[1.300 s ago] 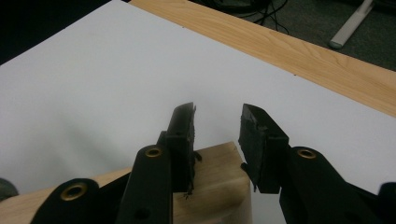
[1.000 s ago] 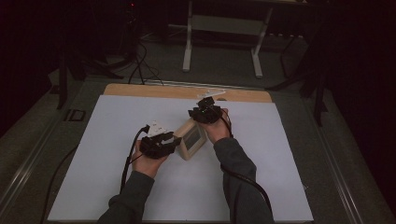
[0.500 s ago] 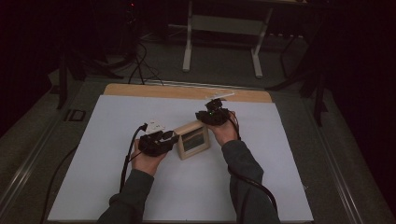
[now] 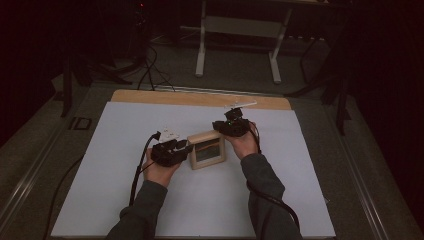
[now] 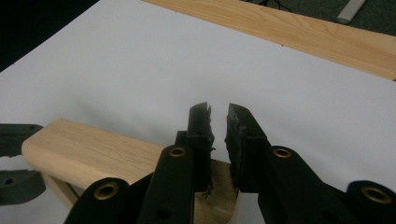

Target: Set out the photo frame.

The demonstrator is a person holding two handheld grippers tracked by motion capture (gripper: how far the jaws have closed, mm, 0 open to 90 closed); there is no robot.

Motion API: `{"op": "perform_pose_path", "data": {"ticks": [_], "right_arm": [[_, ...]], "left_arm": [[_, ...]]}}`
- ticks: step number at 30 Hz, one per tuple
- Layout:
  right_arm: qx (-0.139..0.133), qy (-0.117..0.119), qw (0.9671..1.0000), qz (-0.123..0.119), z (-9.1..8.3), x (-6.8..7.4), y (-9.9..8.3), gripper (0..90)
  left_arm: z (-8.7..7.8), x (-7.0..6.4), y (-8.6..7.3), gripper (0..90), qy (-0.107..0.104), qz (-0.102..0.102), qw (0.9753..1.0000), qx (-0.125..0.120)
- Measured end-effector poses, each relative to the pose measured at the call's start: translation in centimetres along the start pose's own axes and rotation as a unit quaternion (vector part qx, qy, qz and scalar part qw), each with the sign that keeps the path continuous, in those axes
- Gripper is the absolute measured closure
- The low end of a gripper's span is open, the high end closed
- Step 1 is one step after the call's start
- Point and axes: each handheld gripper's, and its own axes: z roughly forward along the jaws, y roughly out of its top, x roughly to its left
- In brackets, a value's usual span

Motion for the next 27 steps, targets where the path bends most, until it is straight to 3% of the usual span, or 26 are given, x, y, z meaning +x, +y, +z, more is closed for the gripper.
{"op": "perform_pose_path", "data": {"ticks": [27], "right_arm": [[-0.018,0.001,0.9997,0.016,-2.0,-0.2,-2.0,79.5]], "left_arm": [[0.6,-0.1,0.3,65.7,0.005,0.0,1.0,0.005]]}}
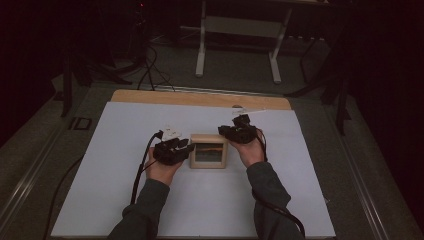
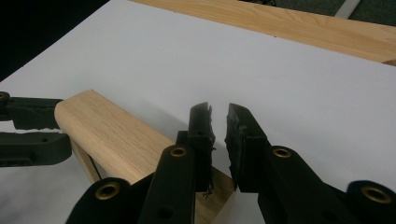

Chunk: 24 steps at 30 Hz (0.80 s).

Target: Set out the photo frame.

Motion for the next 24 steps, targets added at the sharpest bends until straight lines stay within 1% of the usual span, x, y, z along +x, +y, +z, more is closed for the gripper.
{"op": "perform_pose_path", "data": {"ticks": [8,11,19,24], "right_arm": [[-0.002,0.0,1.0,0.002,-0.02,-0.07,-0.06,77.9],[0.0,-0.002,1.0,-0.005,-0.03,-0.08,0.0,76.6],[-0.003,-0.007,0.9999,-0.011,-0.12,-0.16,-0.01,72.4],[-0.014,-0.013,0.9998,-0.011,-0.75,-0.39,0.01,70.6]], "left_arm": [[0.02,0.02,0.0,64.5,0.001,-0.003,1.0,0.001],[0.04,0.05,-0.04,63.7,0.002,-0.003,1.0,0.003],[-0.15,0.14,-0.11,62.0,0.0,-0.002,1.0,0.004],[-0.39,0.25,-0.17,61.3,-0.003,-0.004,1.0,0.002]]}}
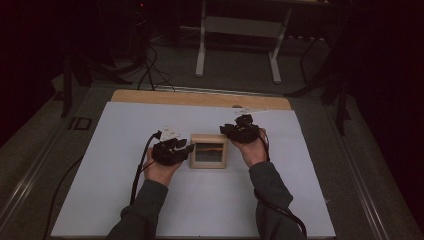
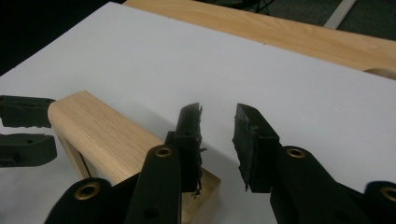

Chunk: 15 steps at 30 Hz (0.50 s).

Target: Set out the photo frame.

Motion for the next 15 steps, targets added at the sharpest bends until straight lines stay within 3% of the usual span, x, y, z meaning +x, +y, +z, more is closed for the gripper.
{"op": "perform_pose_path", "data": {"ticks": [4,15], "right_arm": [[-0.006,-0.003,1.0,-0.002,-0.5,-0.1,0.1,69.8],[-0.011,-0.016,0.9991,-0.037,-2.7,-0.1,-0.5,67.8]], "left_arm": [[-0.2,0.2,-0.1,60.7,-0.003,0.001,1.0,0.001],[-1.5,1.2,-0.5,60.0,-0.011,0.009,0.9999,0.006]]}}
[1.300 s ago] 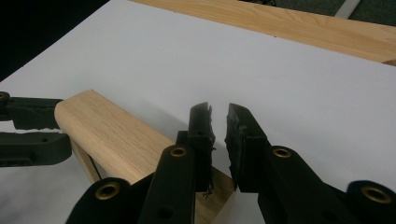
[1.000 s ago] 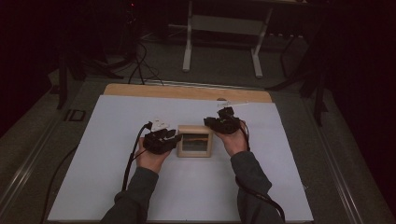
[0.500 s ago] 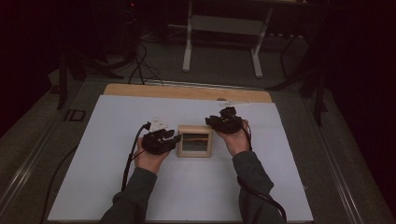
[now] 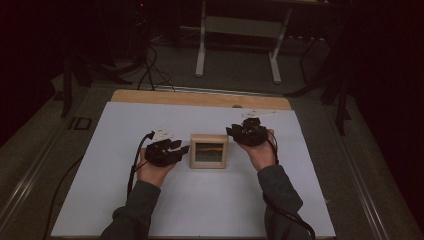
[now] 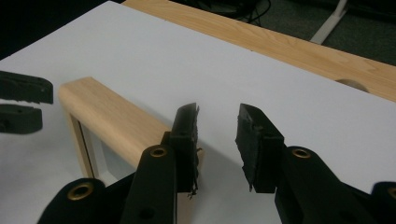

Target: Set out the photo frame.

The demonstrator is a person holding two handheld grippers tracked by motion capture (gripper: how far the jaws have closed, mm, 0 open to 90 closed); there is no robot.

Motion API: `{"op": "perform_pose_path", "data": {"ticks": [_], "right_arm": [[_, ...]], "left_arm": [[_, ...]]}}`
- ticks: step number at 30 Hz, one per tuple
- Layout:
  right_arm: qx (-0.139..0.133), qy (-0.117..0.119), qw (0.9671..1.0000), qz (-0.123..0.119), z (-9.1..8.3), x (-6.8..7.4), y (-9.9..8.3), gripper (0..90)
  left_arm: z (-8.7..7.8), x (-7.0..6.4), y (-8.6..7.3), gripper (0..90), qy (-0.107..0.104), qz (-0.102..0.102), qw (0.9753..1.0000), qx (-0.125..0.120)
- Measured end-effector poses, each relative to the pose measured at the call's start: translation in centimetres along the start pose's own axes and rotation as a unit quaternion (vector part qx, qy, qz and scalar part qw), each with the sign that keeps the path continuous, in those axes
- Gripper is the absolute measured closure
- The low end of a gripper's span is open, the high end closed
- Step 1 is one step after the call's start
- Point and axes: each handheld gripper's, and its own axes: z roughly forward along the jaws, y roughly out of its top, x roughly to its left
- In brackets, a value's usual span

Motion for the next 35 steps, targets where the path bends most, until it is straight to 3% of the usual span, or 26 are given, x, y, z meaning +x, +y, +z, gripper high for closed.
{"op": "perform_pose_path", "data": {"ticks": [6,9,24,31,35], "right_arm": [[0.01,-0.002,0.9998,-0.019,-1.0,-0.4,-1.1,66.5],[0.018,0.0,0.9993,-0.034,-1.9,-0.7,-2.5,66.0],[0.05,0.01,0.9971,-0.056,-3.5,-1.8,-6.6,62.9],[0.056,0.014,0.9968,-0.054,-3.7,-2.0,-8.3,61.5],[0.072,0.005,0.9958,-0.056,-3.6,-2.4,-10.1,59.6]], "left_arm": [[-0.9,0.6,-0.5,59.8,-0.006,0.009,0.9999,0.006],[-1.4,1.1,-0.9,59.7,-0.005,0.01,0.9999,0.009],[-2.9,2.0,-2.7,57.9,-0.003,0.026,0.9994,0.022],[-3.3,2.7,-4.6,57.0,0.009,0.017,0.9991,0.038],[-3.4,3.2,-5.9,53.8,0.031,0.018,0.9979,0.054]]}}
